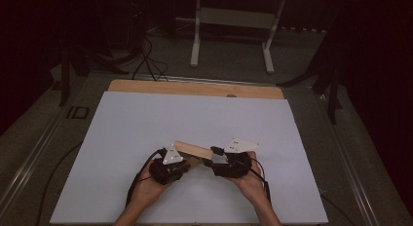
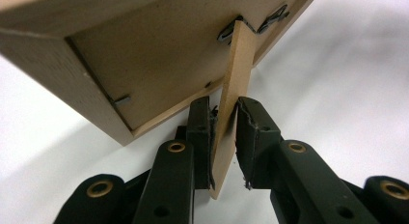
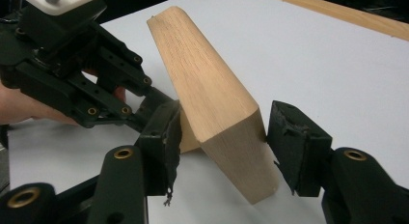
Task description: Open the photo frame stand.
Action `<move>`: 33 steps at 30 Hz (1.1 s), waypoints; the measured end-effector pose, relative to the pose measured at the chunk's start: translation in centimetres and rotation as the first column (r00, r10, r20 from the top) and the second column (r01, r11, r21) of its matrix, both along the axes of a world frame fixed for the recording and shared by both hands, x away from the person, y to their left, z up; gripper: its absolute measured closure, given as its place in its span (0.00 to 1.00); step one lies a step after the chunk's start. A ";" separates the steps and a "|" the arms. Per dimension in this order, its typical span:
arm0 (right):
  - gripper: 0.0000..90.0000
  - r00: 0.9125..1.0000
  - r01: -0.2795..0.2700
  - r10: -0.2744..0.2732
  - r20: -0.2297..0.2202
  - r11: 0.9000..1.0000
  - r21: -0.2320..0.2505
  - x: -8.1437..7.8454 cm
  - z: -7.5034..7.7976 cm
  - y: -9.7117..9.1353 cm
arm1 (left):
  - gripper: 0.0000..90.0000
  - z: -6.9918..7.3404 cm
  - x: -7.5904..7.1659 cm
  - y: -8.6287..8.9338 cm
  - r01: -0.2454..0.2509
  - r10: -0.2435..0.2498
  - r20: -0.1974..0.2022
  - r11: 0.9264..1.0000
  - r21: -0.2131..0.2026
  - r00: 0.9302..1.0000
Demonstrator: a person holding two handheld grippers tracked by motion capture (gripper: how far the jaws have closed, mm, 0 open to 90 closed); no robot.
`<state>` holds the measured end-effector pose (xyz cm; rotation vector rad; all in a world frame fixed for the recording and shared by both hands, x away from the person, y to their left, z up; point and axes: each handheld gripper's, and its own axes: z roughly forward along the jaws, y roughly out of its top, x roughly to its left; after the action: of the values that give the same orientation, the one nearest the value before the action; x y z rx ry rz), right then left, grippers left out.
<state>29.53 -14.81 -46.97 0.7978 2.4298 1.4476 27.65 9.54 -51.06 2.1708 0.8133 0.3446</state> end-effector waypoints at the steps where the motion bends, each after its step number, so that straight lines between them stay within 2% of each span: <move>1: 0.50 1.000 -0.007 0.007 -0.007 1.000 0.000 -0.1 0.0 0.0 | 0.85 0.0 0.0 0.0 0.000 0.000 0.001 1.000 0.003 1.000; 8: 0.48 1.000 -0.026 0.026 -0.015 1.000 0.005 -0.2 0.0 0.0 | 0.84 -0.3 -0.2 0.0 0.006 -0.006 -0.005 1.000 0.013 1.000; 12: 0.44 0.999 -0.034 0.034 -0.023 0.999 0.007 -0.4 -0.2 0.0 | 0.84 -0.4 -0.3 -0.1 0.007 -0.006 -0.009 1.000 0.021 1.000; 19: 0.39 1.000 -0.022 0.022 -0.012 0.999 -0.028 -0.6 -0.1 -0.1 | 0.77 -0.5 -0.6 0.0 0.017 -0.017 -0.006 1.000 0.026 1.000; 24: 0.37 0.999 -0.028 0.028 -0.018 0.999 -0.034 -0.6 -0.2 -0.2 | 0.75 -0.3 -0.8 0.1 0.017 -0.017 0.002 0.999 0.028 1.000; 33: 0.37 0.998 -0.058 0.057 -0.021 0.998 -0.036 -0.7 -0.1 -0.4 | 0.72 0.1 -1.1 0.8 0.007 -0.007 0.007 1.000 -0.008 1.000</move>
<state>28.87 -15.18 -47.07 0.7433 2.5060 1.4172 26.59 10.37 -50.96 2.1629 0.8020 0.3451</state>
